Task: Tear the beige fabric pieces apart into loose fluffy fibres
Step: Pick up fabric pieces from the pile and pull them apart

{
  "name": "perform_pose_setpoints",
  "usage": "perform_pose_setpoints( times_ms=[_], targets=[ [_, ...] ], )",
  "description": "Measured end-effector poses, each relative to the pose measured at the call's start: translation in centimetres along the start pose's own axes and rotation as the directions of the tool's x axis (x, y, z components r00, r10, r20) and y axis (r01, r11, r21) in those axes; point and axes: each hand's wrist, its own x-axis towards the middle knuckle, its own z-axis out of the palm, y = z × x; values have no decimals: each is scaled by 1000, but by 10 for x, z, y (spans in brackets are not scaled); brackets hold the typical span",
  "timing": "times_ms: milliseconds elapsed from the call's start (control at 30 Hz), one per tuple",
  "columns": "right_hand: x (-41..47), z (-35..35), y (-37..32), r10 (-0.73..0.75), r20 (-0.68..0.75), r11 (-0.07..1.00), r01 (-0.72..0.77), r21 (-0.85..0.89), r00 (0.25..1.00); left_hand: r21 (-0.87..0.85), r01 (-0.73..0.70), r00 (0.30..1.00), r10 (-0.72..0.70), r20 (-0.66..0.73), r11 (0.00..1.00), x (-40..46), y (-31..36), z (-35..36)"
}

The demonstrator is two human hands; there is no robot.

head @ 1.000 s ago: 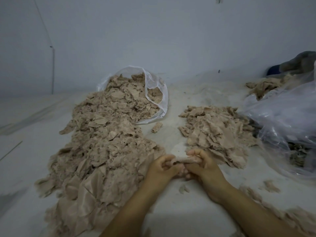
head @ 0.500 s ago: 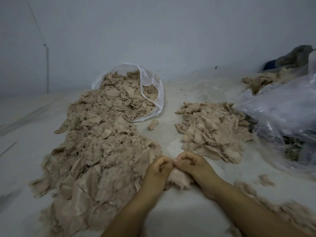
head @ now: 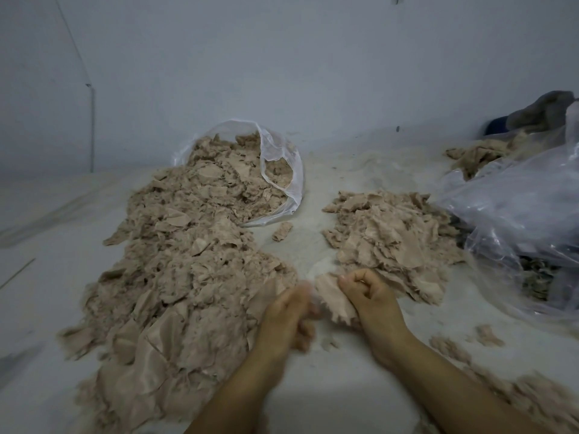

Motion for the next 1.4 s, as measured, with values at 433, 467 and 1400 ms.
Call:
perform_pose_setpoints(
  times_ms=[433, 467, 1400],
  targets=[
    [3, -5, -6, 64, -104, 992, -52, 117, 992, 85, 45, 996, -50, 68, 995, 0, 2, -10],
    [1, -5, -6, 99, -23, 990, -96, 106, 995, 56, 53, 994, -58, 94, 997, -1, 3, -9],
    [-10, 6, 2, -56, 351, 872, 217, -438, 935, 589, -285, 957, 257, 133, 756, 9, 34, -32]
  ],
)
